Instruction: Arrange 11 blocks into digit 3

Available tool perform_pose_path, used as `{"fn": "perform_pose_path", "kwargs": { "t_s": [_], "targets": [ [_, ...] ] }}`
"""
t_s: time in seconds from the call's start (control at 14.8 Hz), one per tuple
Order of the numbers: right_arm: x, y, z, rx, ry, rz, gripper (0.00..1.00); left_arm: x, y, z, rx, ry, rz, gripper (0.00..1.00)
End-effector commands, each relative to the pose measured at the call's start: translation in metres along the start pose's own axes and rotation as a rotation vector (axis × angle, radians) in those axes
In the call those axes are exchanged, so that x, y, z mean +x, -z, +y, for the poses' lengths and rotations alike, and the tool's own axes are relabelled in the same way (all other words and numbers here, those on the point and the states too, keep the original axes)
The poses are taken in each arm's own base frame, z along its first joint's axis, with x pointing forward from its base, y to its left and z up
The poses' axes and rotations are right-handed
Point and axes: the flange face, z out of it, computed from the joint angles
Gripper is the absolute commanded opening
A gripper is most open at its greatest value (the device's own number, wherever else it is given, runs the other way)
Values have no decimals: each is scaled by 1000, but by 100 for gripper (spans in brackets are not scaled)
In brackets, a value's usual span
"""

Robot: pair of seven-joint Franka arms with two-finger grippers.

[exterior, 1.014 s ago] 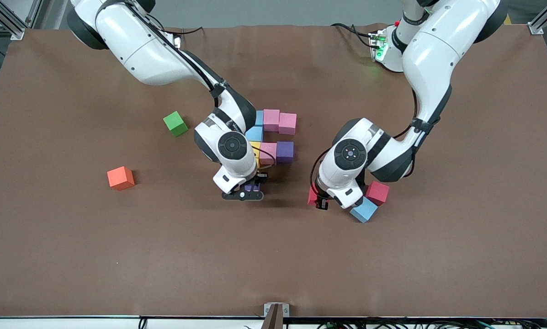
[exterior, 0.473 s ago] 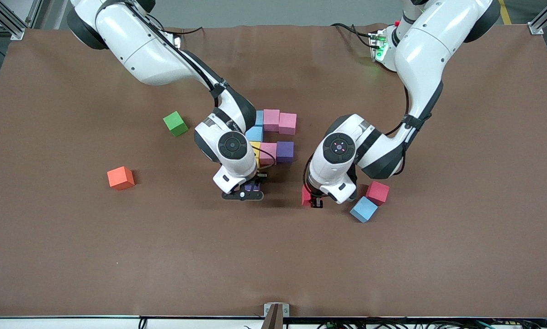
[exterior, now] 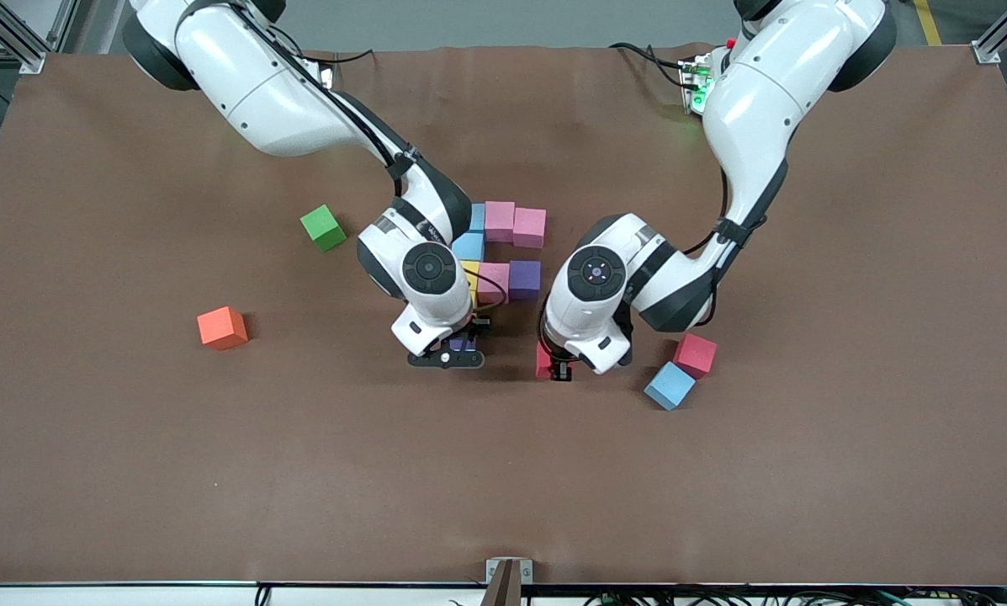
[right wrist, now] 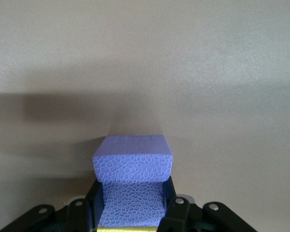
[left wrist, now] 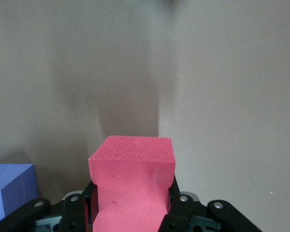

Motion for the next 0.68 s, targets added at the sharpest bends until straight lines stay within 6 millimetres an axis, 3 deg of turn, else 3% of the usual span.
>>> {"fn": "perform_pose_path", "kwargs": {
  "t_s": [0.0,0.61],
  "targets": [
    [-11,-3,7,-41,2,-1,0,-11,-2,2,-8,5,-19,29],
    [-13,-2,7,-53,3,-15,0,-10,-3,2,-11,2,-14,30]
  ]
}}
